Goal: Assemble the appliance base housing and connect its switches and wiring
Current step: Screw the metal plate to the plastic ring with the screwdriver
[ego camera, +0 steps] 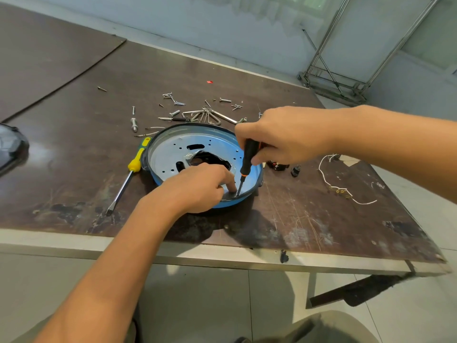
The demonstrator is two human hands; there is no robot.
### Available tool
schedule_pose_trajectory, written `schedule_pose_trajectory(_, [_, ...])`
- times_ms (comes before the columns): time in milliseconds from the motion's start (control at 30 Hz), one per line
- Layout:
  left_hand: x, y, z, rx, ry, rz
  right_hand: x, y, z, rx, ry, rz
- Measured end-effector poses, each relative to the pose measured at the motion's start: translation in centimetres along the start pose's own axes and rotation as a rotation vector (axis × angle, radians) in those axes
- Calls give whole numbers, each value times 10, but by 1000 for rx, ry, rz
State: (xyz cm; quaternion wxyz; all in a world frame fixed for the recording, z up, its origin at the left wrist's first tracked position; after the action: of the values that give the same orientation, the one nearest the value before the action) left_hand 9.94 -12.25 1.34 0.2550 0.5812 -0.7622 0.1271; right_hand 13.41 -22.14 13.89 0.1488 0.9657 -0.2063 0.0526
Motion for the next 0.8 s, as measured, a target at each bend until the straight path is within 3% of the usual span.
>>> schedule_pose_trajectory(133, [0, 0, 1, 8, -1, 8, 2, 6, -2, 103, -7, -53])
schedule_pose_trajectory(233, [0, -1, 1, 16, -2, 10, 12, 16, 6, 121, -42, 62])
schedule_pose_trajectory(367, [1, -1, 0, -1, 19, -1, 20, 33, 23, 107, -127, 259])
schedule_pose_trajectory(500, [2, -2, -2, -7, 30, -5, 19, 37, 22, -33, -318, 274])
schedule_pose_trajectory(567, [2, -2, -3, -5, 21, 0, 15, 32, 18, -51, -285, 246])
schedule_pose_trajectory(667, [1, -1, -3, 1, 15, 5, 12, 23, 8, 102, -119, 244])
schedule_pose_trajectory(800, [1, -1, -2, -3, 27, 4, 15, 18, 8, 157, 20, 408])
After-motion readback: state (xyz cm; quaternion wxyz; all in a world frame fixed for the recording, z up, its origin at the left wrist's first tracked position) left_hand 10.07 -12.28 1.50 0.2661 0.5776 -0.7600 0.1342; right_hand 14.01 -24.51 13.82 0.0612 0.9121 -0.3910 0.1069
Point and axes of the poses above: each hand's wrist, its own y-axis away from the middle knuckle, its own z-axis out of the palm, x = y × z, the point moved 6 cm from there along -y, towards the middle knuckle
